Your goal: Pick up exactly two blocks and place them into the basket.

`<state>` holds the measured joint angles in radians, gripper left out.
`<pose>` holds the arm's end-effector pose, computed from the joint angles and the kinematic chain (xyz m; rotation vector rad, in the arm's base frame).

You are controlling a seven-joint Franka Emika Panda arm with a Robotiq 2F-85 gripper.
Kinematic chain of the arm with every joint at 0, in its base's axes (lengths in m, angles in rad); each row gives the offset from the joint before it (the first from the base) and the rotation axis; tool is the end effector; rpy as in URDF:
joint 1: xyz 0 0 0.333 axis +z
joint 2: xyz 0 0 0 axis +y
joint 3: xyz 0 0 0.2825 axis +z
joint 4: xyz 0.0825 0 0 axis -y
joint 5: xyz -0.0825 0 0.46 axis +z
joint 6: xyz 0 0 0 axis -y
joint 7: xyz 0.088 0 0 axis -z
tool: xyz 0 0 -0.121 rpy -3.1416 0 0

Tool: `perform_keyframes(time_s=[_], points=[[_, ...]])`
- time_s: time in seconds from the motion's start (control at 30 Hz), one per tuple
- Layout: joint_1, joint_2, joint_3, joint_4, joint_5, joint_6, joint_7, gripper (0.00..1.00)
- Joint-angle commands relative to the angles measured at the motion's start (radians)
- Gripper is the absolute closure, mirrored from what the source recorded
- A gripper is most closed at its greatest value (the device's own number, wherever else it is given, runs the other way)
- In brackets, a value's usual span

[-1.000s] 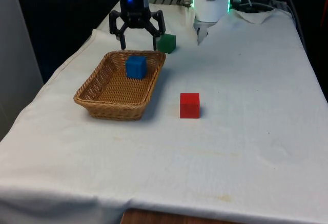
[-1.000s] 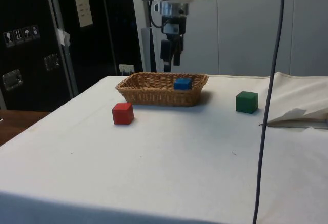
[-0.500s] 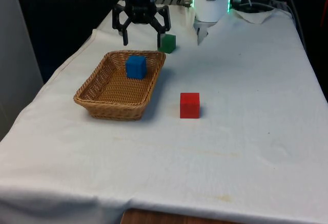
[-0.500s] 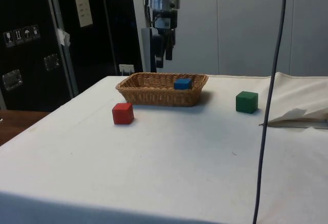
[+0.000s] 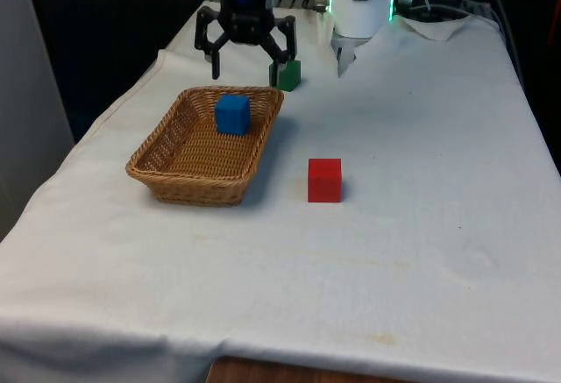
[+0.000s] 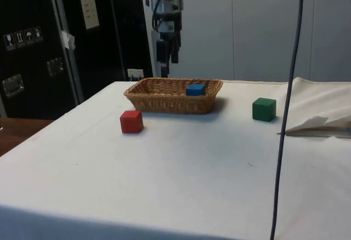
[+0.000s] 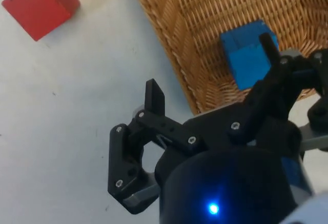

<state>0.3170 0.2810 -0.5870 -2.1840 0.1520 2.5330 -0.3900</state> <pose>0.5881 -0.1748 0.1891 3.0425 0.0419 0.1472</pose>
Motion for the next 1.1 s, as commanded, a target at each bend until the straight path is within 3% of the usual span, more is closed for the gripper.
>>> perform_keyframes(time_s=[0.0,0.07,0.1,0.13,0.37,0.4,0.43,0.5,0.63,0.7,0.73,0.97,1.0,1.07], points=[[0.011,0.011,-0.007,0.012,-0.023,-0.009,0.027,0.0],[0.013,0.01,0.005,0.021,-0.048,-0.016,0.057,0.0],[0.003,0.002,0.014,0.014,-0.036,-0.007,0.042,0.0],[0.013,0.012,0.009,0.024,-0.056,-0.018,0.066,0.0],[0.016,0.029,0.049,0.051,-0.092,-0.032,0.131,0.0],[0.007,0.018,0.051,0.04,-0.082,-0.022,0.113,0.0],[0.016,0.032,0.055,0.055,-0.093,-0.033,0.137,0.0],[0.018,0.04,0.066,0.065,-0.094,-0.037,0.148,0.0],[0.021,0.06,0.093,0.093,-0.092,-0.051,0.174,0.0],[0.013,0.056,0.102,0.09,-0.083,-0.043,0.165,0.0],[0.021,0.067,0.104,0.104,-0.091,-0.055,0.184,0.0],[0.022,0.098,0.15,0.151,-0.087,-0.075,0.223,0.0],[0.015,0.09,0.152,0.142,-0.083,-0.065,0.212,0.0],[0.022,0.107,0.161,0.163,-0.086,-0.079,0.232,0.0]])
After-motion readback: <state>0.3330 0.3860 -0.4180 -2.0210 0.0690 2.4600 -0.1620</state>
